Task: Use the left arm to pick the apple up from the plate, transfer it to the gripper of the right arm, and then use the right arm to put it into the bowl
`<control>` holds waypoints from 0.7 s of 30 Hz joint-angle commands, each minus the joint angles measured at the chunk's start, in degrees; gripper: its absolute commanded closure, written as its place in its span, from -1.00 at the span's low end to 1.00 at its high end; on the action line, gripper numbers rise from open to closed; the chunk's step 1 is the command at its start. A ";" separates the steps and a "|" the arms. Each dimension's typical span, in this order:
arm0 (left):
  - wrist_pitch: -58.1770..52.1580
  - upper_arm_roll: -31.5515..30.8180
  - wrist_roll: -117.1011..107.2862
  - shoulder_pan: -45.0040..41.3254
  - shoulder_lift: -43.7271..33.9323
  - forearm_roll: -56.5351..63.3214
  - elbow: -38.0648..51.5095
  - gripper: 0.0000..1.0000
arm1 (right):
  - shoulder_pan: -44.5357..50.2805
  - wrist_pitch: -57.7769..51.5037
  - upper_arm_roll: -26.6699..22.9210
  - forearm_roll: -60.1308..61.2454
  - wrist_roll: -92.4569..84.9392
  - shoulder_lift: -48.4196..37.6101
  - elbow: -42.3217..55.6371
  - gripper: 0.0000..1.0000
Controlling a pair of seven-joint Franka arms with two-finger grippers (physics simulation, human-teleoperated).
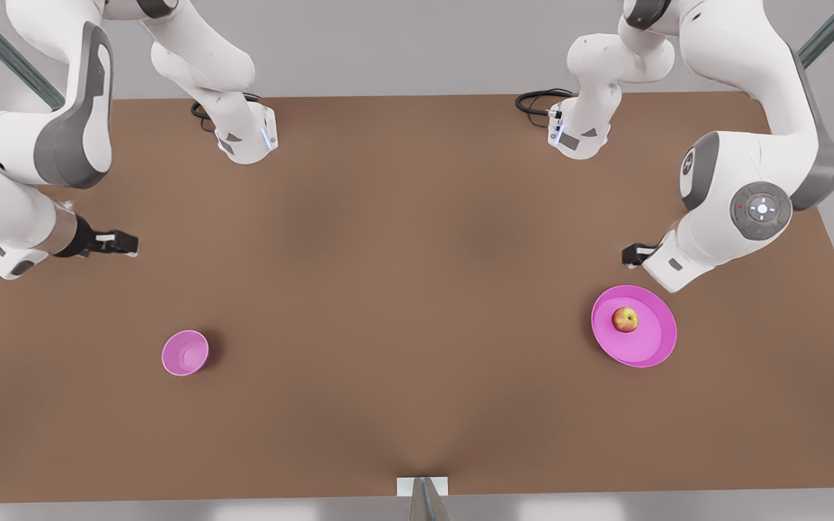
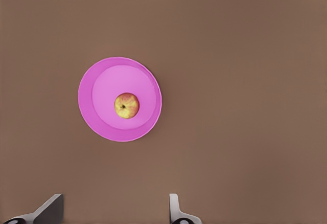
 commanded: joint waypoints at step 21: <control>48.33 3.64 6.65 8.12 14.36 -6.15 -26.91 -1.00 | 0.31 -0.89 -0.32 -1.94 -10.63 1.02 1.28 -1.00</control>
